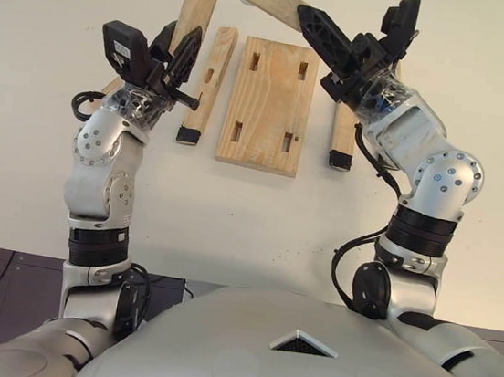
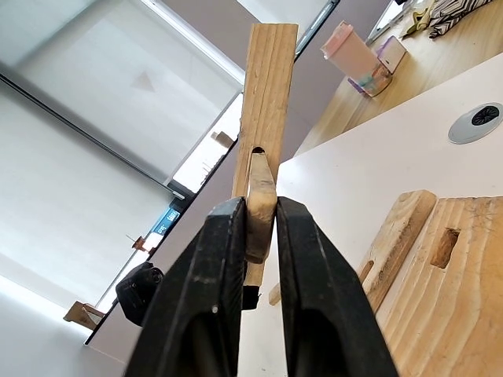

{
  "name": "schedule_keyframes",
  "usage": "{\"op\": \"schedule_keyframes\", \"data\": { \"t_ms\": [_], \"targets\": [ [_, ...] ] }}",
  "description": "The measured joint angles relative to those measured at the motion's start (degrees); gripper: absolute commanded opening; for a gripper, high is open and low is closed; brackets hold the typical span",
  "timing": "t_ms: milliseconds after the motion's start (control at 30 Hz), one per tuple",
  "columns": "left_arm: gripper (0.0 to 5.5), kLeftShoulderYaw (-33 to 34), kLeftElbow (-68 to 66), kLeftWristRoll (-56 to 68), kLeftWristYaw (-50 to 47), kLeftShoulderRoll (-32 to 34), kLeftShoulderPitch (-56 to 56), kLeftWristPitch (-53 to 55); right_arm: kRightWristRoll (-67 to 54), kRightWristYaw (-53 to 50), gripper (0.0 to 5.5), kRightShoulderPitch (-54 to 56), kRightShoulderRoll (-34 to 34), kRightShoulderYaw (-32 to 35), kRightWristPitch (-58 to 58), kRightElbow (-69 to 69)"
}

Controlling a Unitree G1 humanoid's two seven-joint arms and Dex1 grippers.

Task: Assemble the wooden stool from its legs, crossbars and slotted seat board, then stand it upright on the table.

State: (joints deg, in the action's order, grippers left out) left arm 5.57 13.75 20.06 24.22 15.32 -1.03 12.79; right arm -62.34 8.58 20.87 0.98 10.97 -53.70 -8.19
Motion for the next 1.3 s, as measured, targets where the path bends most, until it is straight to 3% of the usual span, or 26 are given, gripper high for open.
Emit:
{"op": "schedule_keyframes", "data": {
  "t_ms": [500,533,867,1033,1167,1300],
  "targets": [
    [0.99,-1.00,-1.21,-1.02,0.61,0.46,0.98,-2.52,-0.67,0.12,0.44,1.01,-1.94,0.16,-0.51,1.11],
    [0.99,-0.98,-1.37,-0.98,0.60,0.41,0.97,-2.53,-0.62,0.10,0.81,1.01,-1.94,0.13,-0.51,1.11],
    [0.99,-1.11,-2.77,-0.93,0.69,0.04,0.84,-2.10,-0.73,0.57,2.64,2.11,-3.48,0.20,-0.64,1.12],
    [0.99,1.84,-4.66,2.33,-1.92,-2.01,0.54,0.92,-1.15,1.89,3.45,2.04,-6.29,0.88,-1.87,0.61],
    [0.98,5.36,-4.53,9.31,-3.68,-4.15,-1.24,5.50,-1.21,3.87,3.50,1.88,-8.84,2.51,-2.76,0.58],
    [0.98,10.02,-3.27,26.80,-6.43,-7.67,-3.87,15.54,-0.81,7.53,3.50,1.94,-11.13,2.87,-2.71,1.39]
  ]
}}
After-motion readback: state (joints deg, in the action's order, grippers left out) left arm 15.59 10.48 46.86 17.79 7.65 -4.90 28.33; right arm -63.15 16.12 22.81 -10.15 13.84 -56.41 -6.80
